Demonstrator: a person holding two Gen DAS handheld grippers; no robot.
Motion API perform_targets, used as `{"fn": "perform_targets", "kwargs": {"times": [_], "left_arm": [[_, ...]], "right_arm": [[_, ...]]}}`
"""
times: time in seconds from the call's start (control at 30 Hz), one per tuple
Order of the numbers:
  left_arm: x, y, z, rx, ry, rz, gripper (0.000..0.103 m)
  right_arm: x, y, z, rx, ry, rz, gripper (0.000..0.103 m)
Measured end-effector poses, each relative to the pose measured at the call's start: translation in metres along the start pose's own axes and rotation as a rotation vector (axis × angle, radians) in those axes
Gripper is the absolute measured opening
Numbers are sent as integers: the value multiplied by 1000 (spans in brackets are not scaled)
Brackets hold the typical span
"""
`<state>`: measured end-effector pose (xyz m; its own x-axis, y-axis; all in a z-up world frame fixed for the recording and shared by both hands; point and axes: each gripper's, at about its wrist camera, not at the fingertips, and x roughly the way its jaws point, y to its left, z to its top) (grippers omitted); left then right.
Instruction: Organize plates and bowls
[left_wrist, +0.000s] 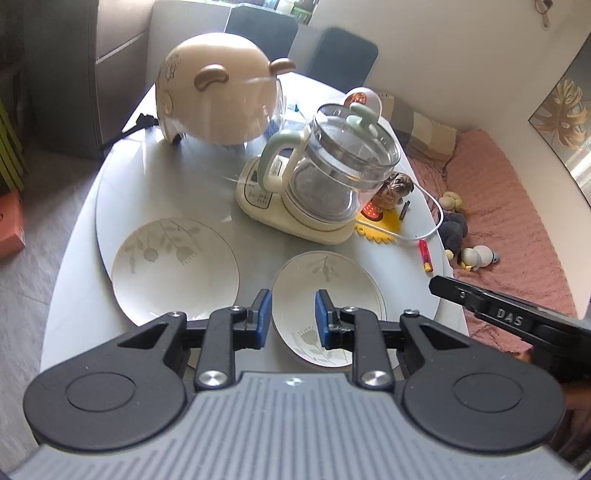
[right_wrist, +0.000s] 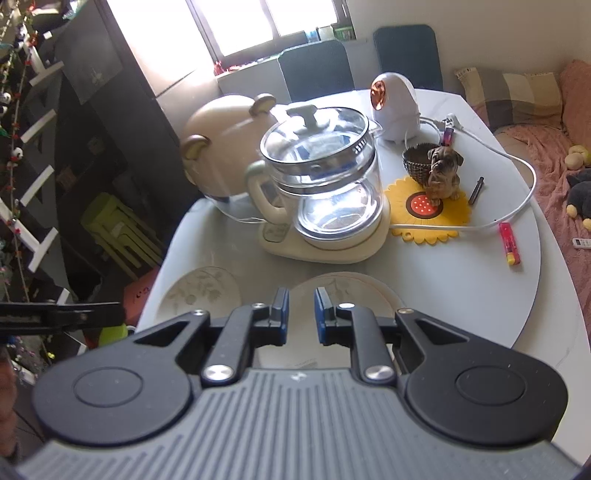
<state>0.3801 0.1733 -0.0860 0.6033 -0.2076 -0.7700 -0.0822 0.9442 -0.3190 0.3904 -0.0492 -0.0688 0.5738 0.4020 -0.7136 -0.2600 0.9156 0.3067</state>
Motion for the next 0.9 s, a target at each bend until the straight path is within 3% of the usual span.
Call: {"fn": "perform_targets", "kwargs": {"times": [0.1,0.3,0.63,0.9], "left_arm": [[-20,-8,-11,16,-13,32,28],[-44,-21,-41,18,-28,23,28],[-78,-37,-102,-23,-40,38,28],[-126,-32,-145,-47,-78,118,28]], "right_arm": [[-21,8,-6,25,-12,23,18],[-59,23,-26,-10,-27,57,18],[-109,23,-88,-51,-24,101,18],[-145,28,-121,-111,-73,104,18]]}}
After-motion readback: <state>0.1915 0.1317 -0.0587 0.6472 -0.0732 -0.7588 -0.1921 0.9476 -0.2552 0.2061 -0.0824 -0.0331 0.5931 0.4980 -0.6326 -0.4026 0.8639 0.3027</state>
